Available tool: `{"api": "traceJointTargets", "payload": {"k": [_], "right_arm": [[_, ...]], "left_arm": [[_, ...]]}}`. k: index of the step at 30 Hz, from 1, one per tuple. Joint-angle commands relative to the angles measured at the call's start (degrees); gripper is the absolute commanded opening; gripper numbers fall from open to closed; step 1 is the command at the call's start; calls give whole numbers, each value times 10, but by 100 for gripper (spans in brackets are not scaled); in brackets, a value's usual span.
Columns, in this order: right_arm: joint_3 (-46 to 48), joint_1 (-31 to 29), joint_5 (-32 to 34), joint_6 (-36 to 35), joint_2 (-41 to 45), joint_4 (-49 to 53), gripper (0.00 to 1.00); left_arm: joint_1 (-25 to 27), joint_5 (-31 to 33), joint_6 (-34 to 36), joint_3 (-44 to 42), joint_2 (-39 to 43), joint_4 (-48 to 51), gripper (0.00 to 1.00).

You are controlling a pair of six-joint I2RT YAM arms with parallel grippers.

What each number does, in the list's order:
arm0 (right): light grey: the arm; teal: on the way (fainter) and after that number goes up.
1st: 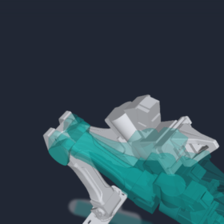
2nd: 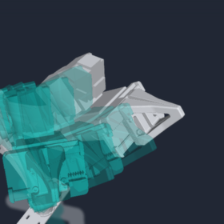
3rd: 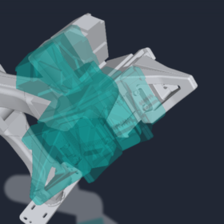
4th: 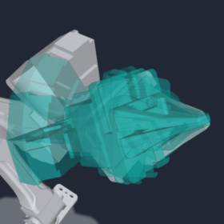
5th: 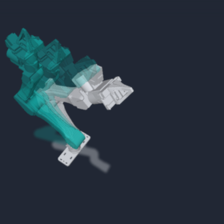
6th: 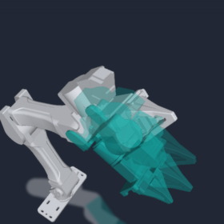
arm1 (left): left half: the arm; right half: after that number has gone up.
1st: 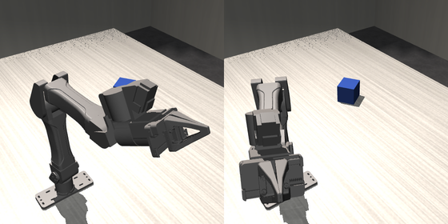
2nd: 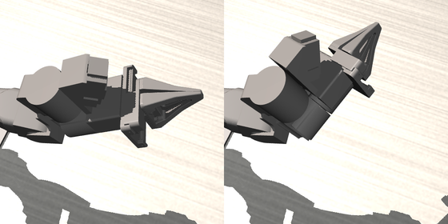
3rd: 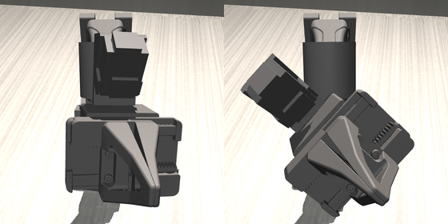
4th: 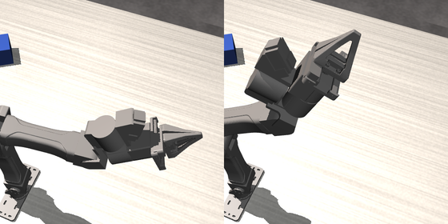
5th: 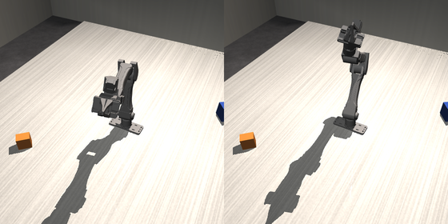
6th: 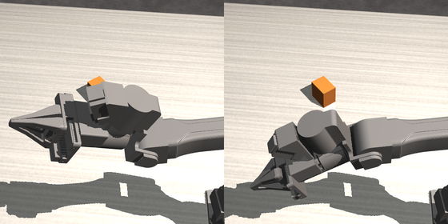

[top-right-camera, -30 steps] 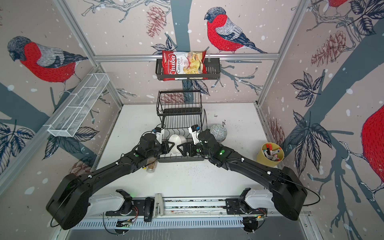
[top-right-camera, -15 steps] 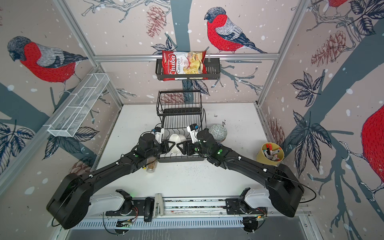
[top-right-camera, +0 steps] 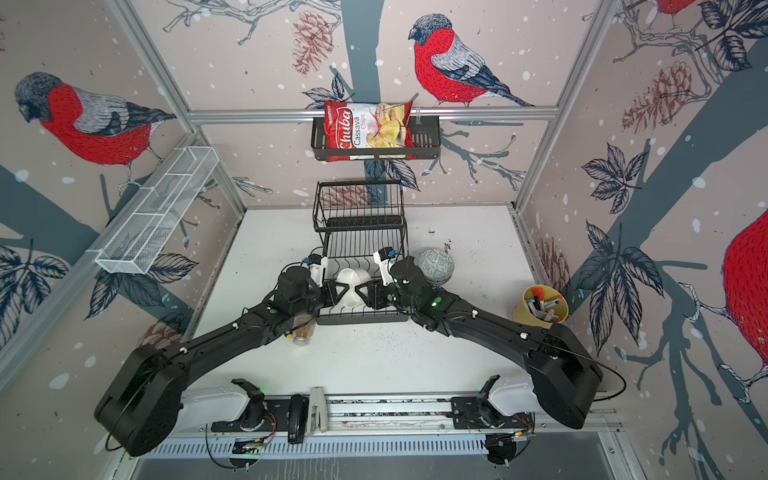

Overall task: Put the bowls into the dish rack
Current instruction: 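Lift the white bowl with the right gripper over the rack while the left gripper releases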

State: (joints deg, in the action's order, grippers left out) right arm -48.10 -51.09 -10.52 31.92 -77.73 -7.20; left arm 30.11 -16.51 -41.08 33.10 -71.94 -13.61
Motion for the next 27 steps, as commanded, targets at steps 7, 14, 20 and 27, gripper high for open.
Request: {"api": "traceJointTargets", "payload": {"k": [7, 14, 20, 27], "right_arm": [[-17, -16, 18, -19, -12, -6, 31], [-24, -20, 60, -28, -18, 11, 26], [-32, -21, 98, -43, -23, 31, 26], [-62, -21, 189, -91, -34, 72, 27]], "left_arm": [[-1, -34, 9, 12, -3, -52, 10], [-1, -37, 11, 20, -13, -41, 24], [-2, -37, 12, 23, -16, -36, 65], [-1, 2, 31, 26, 16, 8, 89]]}}
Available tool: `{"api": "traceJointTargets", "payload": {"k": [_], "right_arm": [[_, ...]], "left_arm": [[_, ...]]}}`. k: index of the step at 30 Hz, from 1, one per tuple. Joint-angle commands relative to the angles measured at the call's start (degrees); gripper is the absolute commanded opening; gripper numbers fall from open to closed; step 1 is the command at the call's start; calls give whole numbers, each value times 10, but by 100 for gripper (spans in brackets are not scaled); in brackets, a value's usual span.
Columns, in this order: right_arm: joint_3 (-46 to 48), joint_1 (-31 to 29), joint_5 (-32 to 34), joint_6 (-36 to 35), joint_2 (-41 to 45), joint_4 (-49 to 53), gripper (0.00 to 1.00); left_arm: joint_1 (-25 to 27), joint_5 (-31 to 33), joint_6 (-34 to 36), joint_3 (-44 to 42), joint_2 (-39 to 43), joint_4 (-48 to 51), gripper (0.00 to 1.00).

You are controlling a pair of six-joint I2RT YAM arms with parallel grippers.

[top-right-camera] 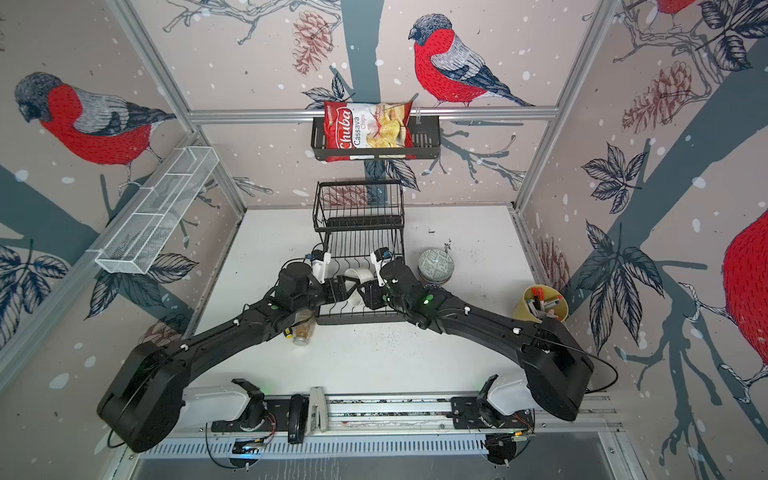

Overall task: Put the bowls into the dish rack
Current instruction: 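Lift the white bowl with the right gripper over the rack while the left gripper releases, then carry the white bowl to the far end of the rack with the right gripper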

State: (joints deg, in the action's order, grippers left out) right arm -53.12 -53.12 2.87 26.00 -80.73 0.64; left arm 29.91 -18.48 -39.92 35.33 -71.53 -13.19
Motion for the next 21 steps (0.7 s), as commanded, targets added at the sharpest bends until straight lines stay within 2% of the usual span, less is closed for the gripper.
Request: {"api": "traceJointTargets", "payload": {"k": [1, 12, 21], "right_arm": [[-17, 0, 70, -37, -8, -4, 27], [-100, -1, 213, -119, -107, 16, 28], [-182, -14, 357, -191, -220, 7, 29]], "left_arm": [[0, 34, 23, 3, 20, 13, 90], [0, 188, 36, -28, 127, 120, 93], [0, 236, 37, -49, 167, 152, 94]]}}
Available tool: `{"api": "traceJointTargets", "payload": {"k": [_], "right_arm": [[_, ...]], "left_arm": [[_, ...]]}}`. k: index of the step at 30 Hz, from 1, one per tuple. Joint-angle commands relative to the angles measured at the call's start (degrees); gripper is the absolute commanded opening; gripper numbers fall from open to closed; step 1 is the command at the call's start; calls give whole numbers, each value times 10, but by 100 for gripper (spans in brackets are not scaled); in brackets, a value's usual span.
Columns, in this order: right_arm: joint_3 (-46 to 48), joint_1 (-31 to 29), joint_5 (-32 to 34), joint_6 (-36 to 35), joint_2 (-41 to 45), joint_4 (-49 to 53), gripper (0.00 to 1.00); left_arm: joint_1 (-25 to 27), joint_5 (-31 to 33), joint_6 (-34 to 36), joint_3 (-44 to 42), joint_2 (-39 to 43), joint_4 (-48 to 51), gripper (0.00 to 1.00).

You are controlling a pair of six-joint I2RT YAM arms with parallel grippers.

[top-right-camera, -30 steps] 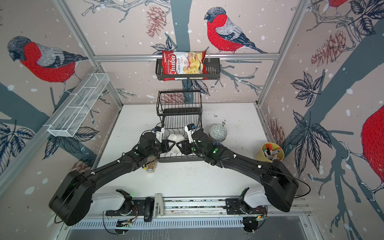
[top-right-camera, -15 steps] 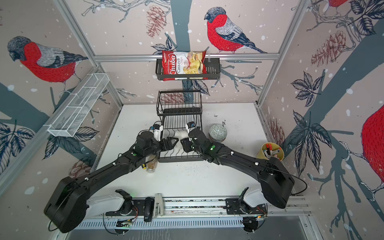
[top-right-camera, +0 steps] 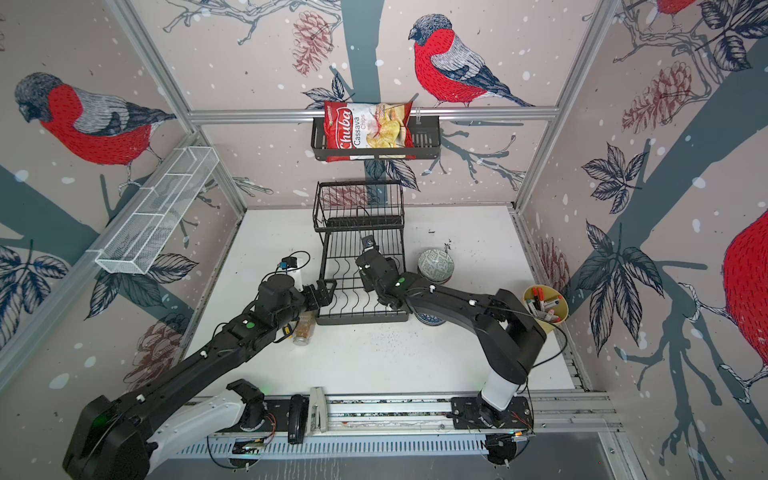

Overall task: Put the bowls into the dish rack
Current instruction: 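Carry the white bowl to the far end of the rack with the right gripper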

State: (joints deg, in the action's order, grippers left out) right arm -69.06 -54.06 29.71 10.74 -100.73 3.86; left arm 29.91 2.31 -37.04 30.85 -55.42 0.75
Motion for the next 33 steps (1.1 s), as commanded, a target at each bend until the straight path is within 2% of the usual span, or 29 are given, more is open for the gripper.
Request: {"api": "traceJointTargets", "payload": {"k": [1, 11, 28, 33], "right_arm": [[-32, -8, 101, -52, -33, -28, 29], [-108, 3, 192, -158, -134, -55, 31], [-147, 23, 263, -337, -220, -183, 33], [-153, 34, 262, -382, -235, -213, 33]], "left_arm": [[0, 31, 8, -9, 8, 11, 94], [-2, 38, 8, -22, 14, 13, 95], [-6, 48, 13, -31, 29, 20, 95], [-7, 49, 13, -34, 31, 23, 95]]}}
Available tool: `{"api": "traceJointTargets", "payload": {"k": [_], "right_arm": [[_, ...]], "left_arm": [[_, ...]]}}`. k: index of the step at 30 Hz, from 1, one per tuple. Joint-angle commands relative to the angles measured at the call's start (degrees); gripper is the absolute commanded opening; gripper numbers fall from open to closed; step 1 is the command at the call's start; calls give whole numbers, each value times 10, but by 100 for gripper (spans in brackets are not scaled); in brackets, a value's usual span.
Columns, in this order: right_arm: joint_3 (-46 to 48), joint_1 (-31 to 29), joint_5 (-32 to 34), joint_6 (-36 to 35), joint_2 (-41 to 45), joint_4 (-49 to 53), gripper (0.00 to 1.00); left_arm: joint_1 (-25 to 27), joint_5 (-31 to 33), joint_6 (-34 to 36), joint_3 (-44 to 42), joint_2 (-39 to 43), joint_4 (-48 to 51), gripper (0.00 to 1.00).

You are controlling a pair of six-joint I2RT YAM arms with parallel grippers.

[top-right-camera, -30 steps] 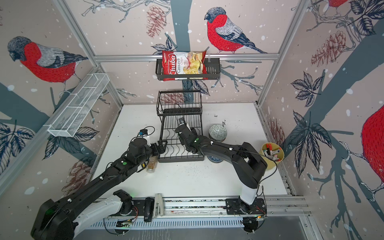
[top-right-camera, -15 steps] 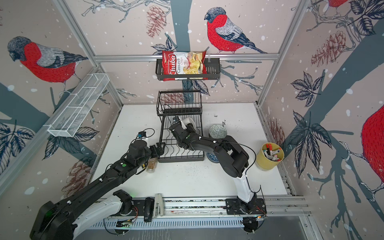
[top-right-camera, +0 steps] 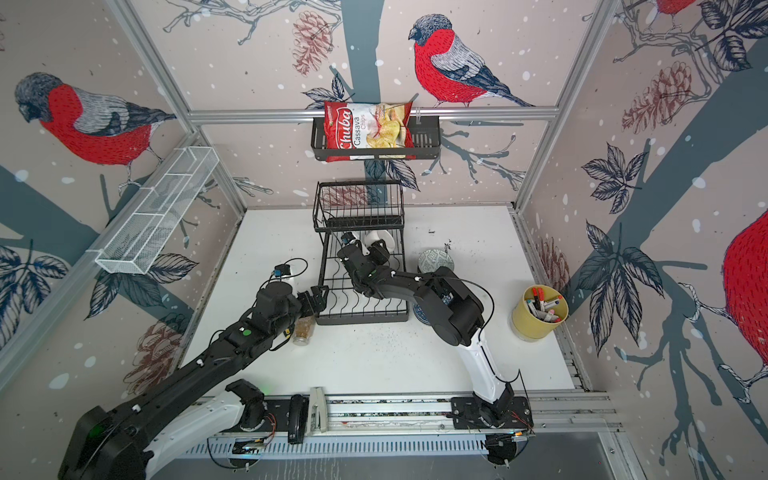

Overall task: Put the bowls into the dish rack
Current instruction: 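Carry the white bowl to the far end of the rack with the right gripper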

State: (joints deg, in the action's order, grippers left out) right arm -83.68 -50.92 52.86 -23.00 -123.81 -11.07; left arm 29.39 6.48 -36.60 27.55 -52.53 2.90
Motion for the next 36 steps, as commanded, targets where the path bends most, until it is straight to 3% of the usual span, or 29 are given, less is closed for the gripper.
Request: {"api": "traceJointTargets", "payload": {"k": [1, 16, 25, 36], "right_arm": [[-7, 4, 30, -54, -8, -70, 34], [-20, 16, 48, -180, -75, -167, 39], [-22, 13, 43, -187, -93, -165, 45], [-42, 6, 44, -168, -117, -136, 75]], "left_arm": [[-2, 8, 9, -2, 2, 1, 95], [-2, 7, 9, -2, 3, 4, 95], [-2, 6, 7, -6, 4, 4, 95], [-3, 10, 3, -19, 21, 14, 95]]}}
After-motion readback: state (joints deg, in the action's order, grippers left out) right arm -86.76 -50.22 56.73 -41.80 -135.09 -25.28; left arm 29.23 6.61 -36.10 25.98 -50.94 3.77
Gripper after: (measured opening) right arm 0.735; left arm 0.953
